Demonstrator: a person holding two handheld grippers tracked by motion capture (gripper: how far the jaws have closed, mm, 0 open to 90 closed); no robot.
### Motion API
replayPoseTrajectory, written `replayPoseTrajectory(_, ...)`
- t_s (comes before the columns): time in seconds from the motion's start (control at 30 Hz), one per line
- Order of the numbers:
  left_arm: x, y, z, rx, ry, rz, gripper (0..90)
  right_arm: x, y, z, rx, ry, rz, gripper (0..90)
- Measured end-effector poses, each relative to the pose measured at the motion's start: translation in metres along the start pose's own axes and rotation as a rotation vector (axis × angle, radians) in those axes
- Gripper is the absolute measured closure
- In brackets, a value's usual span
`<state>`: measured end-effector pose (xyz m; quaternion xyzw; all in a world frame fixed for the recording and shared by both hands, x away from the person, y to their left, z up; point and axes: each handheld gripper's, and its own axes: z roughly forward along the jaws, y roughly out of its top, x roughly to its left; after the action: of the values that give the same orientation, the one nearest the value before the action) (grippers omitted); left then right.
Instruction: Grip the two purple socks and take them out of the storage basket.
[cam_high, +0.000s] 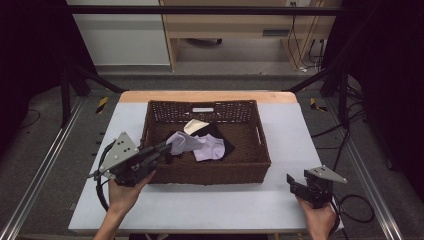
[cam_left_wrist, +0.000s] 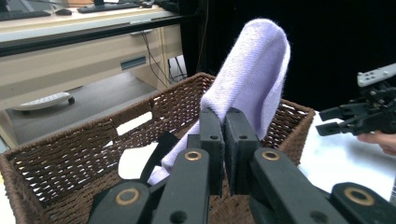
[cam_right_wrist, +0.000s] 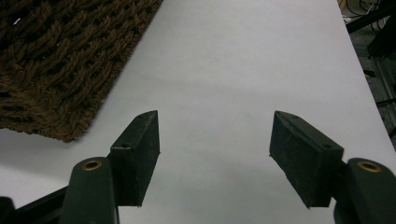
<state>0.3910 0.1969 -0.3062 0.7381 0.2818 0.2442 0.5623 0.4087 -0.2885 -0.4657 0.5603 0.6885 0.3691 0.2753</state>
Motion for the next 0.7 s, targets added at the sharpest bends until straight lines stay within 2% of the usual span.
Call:
replayPoseTrajectory(0.13, -0.007, -0.004, -0.012, -0.004, -0.014, 0.010, 86.0, 0.001, 0.000, 0.000, 0.000, -0.001, -0.006, 33.5)
replayPoseTrajectory(0.33, -0.014, -0.012, -0.018, 0.007, -0.039, 0.009, 86.0, 0.000, 0.000, 0.000, 0.000, -0.002, -0.008, 33.8)
replayPoseTrajectory(0.6, -0.025, -0.029, -0.024, 0.060, -0.052, 0.018, 86.0, 0.001, 0.000, -0.001, 0.001, -0.004, -0.007, 34.1)
replayPoseTrajectory(0.7, -0.027, -0.039, -0.022, 0.092, -0.070, -0.003, 86.0, 0.002, 0.000, -0.001, -0.001, 0.000, -0.012, 34.6)
